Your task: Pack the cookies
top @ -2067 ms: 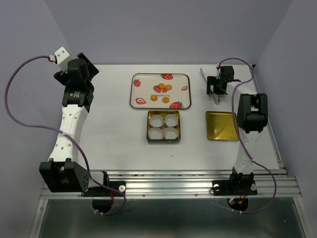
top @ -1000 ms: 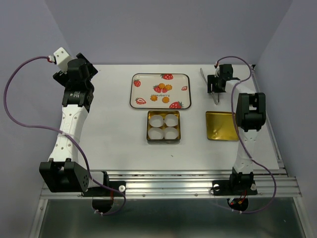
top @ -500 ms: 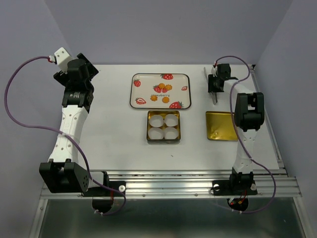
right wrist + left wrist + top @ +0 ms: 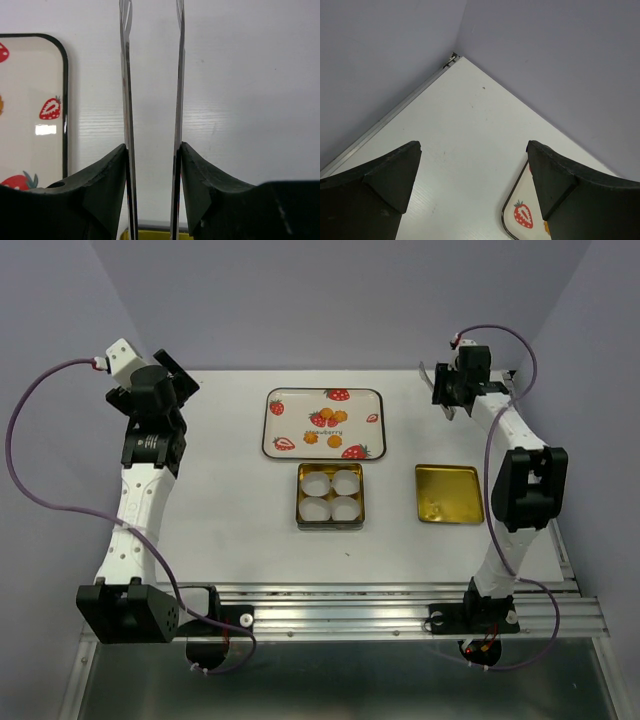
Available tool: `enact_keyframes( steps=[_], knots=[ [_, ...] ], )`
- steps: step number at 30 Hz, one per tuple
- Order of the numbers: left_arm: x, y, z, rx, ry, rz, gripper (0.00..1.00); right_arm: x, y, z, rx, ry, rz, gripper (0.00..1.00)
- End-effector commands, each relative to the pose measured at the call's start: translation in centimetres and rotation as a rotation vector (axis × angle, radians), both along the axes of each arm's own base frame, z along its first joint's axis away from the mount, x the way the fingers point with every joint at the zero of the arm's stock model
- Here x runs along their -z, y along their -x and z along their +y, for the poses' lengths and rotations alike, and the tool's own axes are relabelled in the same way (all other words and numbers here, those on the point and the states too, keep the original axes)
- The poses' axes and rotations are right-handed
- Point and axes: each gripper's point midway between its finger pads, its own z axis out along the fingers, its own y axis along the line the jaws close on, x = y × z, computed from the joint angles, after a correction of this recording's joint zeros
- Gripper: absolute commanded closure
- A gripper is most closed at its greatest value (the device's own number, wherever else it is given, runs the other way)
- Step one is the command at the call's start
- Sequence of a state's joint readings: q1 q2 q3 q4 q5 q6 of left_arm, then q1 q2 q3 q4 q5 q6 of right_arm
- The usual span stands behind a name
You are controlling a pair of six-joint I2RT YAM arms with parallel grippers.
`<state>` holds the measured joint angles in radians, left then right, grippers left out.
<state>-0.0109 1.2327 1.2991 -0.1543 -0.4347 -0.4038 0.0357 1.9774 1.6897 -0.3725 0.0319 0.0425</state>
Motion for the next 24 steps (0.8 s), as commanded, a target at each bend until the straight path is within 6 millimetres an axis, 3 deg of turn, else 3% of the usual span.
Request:
enact_keyframes(
  steps=[1, 6, 12, 17, 24],
  knots=[
    [-2.3, 1.1, 0.2, -0.006, 0.001, -0.084, 0.01, -3.9, 1.0, 1.3, -0.063, -0.045, -0.082, 0.50],
    [-2.3, 1.5, 0.1, 0.000, 0.004, -0.091, 0.01, -5.4, 2.6, 3.6, -0.178, -0.084, -0.083, 0.52],
    [-1.6, 1.3, -0.4, 0.023, 0.017, -0.088, 0.01, -6.7, 4.6, 10.1, -0.401, -0.025, -0.099, 0.50],
    [-0.7, 0.7, -0.7, 0.042, 0.020, -0.065, 0.01, -5.5, 5.4, 15.0, -0.504, 0.006, -0.054, 0.50],
    [-0.1, -0.1, -0.8, 0.051, 0.013, -0.046, 0.01, -3.3, 5.3, 18.5, -0.578, 0.028, 0.012, 0.50]
  ],
)
